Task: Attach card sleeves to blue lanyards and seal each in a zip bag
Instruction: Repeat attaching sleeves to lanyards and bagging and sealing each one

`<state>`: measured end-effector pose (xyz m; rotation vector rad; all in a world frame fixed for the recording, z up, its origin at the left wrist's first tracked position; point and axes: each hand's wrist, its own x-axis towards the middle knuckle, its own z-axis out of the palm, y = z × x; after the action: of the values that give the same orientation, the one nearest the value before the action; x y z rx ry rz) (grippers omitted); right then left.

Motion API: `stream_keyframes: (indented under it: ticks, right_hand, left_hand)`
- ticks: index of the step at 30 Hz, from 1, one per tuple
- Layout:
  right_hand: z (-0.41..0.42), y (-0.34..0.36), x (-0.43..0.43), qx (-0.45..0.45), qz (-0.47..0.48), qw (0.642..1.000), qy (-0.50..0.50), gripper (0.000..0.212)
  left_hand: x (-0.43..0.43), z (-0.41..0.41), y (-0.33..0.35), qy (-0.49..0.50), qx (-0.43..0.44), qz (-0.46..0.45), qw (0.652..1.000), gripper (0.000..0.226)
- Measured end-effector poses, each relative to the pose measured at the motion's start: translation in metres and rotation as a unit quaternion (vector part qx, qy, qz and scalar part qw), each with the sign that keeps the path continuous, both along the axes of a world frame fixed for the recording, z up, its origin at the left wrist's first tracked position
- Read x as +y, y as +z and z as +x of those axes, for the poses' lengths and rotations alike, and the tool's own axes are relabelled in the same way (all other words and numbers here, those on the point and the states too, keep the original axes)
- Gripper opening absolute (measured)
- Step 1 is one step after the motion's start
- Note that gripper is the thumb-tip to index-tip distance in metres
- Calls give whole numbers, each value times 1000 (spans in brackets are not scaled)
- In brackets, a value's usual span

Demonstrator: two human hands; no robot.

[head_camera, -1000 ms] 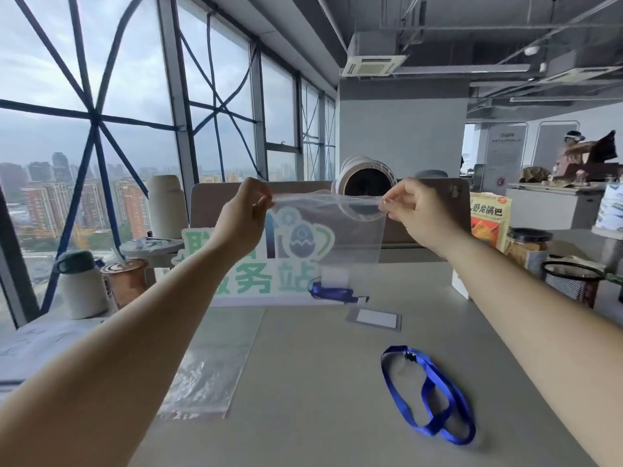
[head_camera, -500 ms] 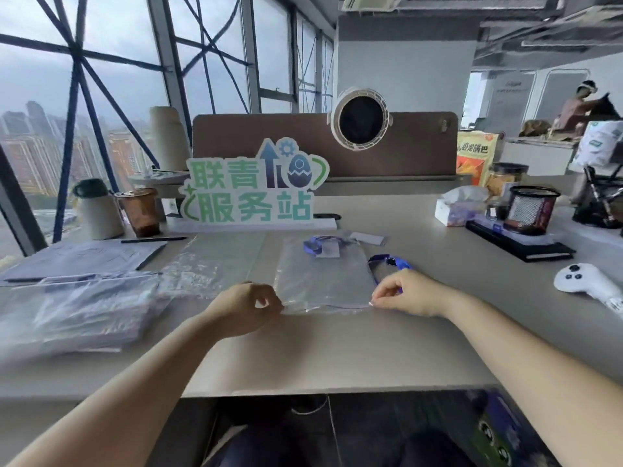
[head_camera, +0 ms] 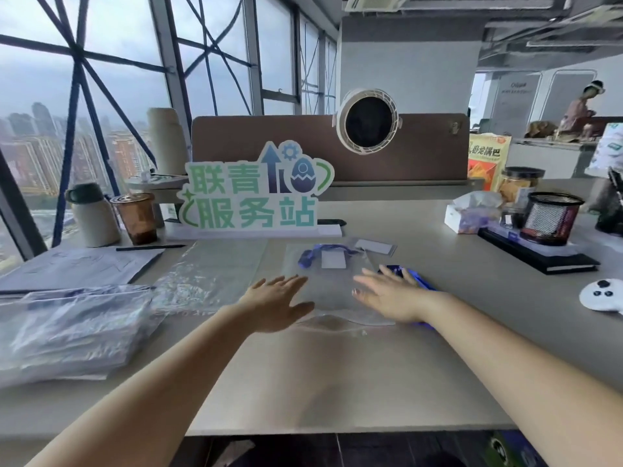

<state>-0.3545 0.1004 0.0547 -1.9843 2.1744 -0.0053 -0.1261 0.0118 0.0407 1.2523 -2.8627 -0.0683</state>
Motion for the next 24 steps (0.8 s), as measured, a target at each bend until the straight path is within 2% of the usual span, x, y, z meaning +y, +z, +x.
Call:
stream_keyframes:
  ticks: [2,3,6,7,11,12,14,16,18,20,22,23,24]
  right_hand:
    - [1,1,-17,-3,-54,999,-1,64]
    - [1,-5,-23,5,-44,999,-4,68]
    - [-2,-28,-33,54,67,996,-4,77]
    - [-4,-29,-36,60,68,996,-1,76]
    - [-11,-4,-70,55,-132,990,-15,55]
    - [-13,-2,-80,49,-147,988,-17,56]
    - [-15,-12,-96,34,-84,996,-11,64]
    - [-19,-29,-105,32,12,999,-7,70]
    - [-25,-33,-111,33,41,999,-3,71]
    - [-30,-21,-119,32,-21,999,-2,63]
    - [-34,-10,-131,50,-130,990,0,49]
    - [-36,-9,-137,44,-158,986,0,47]
    - [-38,-11,-142,28,-148,989,4,51]
  left_hand:
    - [-10,-13,-3,-4,18,2,1000,68]
    - [-13,-19,-8,-5,3,10,1000,68]
    - [-19,-27,-26,-3,-70,43,997,68]
    - [-22,-28,-25,-5,-73,42,996,68]
    - [-50,-41,3,-11,3,-54,998,63]
    - [-62,-47,5,-6,27,-59,998,63]
    - [-79,-58,-4,3,33,-24,999,63]
    - [-87,-65,-20,12,-14,36,999,62]
    - [-92,-66,-23,11,-37,44,998,59]
    - [-97,-69,-10,-5,-10,-40,999,50]
    - [-109,-75,3,-8,42,-113,993,43]
    - [-116,-79,5,-6,58,-113,992,44]
    - [-123,-83,2,-2,59,-86,994,48]
